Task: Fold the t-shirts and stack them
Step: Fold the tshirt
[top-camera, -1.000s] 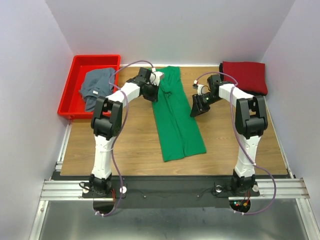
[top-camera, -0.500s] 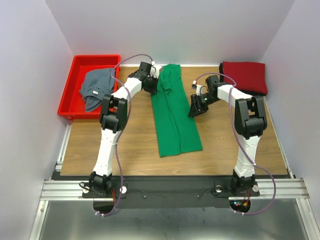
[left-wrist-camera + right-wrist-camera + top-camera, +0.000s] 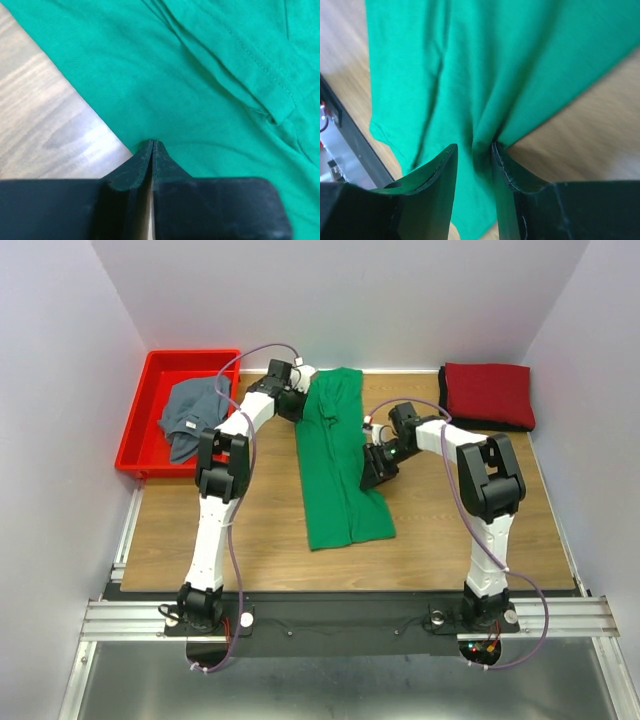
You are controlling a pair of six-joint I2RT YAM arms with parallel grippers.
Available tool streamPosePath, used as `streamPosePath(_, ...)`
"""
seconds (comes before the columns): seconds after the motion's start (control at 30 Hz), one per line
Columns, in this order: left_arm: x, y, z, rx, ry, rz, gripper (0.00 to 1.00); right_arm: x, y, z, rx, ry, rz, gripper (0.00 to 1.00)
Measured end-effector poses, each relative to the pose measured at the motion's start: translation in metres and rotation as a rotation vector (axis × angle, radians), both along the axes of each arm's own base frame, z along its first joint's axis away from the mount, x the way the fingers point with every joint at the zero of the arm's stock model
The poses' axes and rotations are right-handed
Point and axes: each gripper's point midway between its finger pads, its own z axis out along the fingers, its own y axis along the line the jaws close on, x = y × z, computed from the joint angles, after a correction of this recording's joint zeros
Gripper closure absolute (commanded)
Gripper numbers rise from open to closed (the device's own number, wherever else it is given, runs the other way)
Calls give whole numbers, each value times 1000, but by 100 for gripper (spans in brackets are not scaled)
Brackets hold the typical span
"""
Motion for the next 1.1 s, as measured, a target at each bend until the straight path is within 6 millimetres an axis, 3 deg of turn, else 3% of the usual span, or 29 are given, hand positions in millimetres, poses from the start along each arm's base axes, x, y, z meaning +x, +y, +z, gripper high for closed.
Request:
streamPosePath(0.13,-26,5,6,-10,32,-32,57,-22,19,-2,14,17,37,61)
streamPosePath(0.2,-42,7,15,-27,39,-45,42,-29,24,-4,14,33,38,61)
streamPosePath(0.23,-51,10,31,-40,30,-53,31,-32,27,-5,14,38,39,60)
streamPosePath(0.33,-66,20,73,-72,-41,-64,20,-36,32,-6,20,57,28,59)
streamPosePath(0.37,-70,22,87,-79,-66,-71,11,-36,32,-6,21,60,20,57)
streamPosePath(0.5,-107,50,169,-118,-245,-111,6,-39,28,5,7,22,6,46)
streamPosePath(0.57,-140,66,196,-121,-315,-153,5,-43,20,21,-9,-53,16,43)
streamPosePath(0.63,-169,80,208,-96,-372,-198,5,-46,12,47,-12,-161,34,39)
streamPosePath(0.7,-199,84,208,-62,-404,-279,5,-48,6,70,-20,-301,79,39)
streamPosePath(0.77,-232,80,199,-24,-418,-376,12,-58,2,94,-22,-439,137,39)
streamPosePath(0.8,-256,75,187,4,-423,-444,14,-63,0,100,-30,-490,163,39)
streamPosePath(0.87,-301,65,157,44,-396,-571,21,-90,1,116,-37,-649,283,39)
streamPosePath(0.93,-347,51,130,71,-382,-713,32,-114,6,112,-45,-710,387,39)
streamPosePath(1.03,-396,39,98,84,-376,-857,34,-153,13,81,-73,-747,546,40)
streamPosePath(1.07,-414,35,86,88,-372,-918,34,-171,14,63,-89,-736,616,40)
streamPosePath(1.1,-423,33,80,89,-367,-947,35,-182,14,51,-100,-730,658,40)
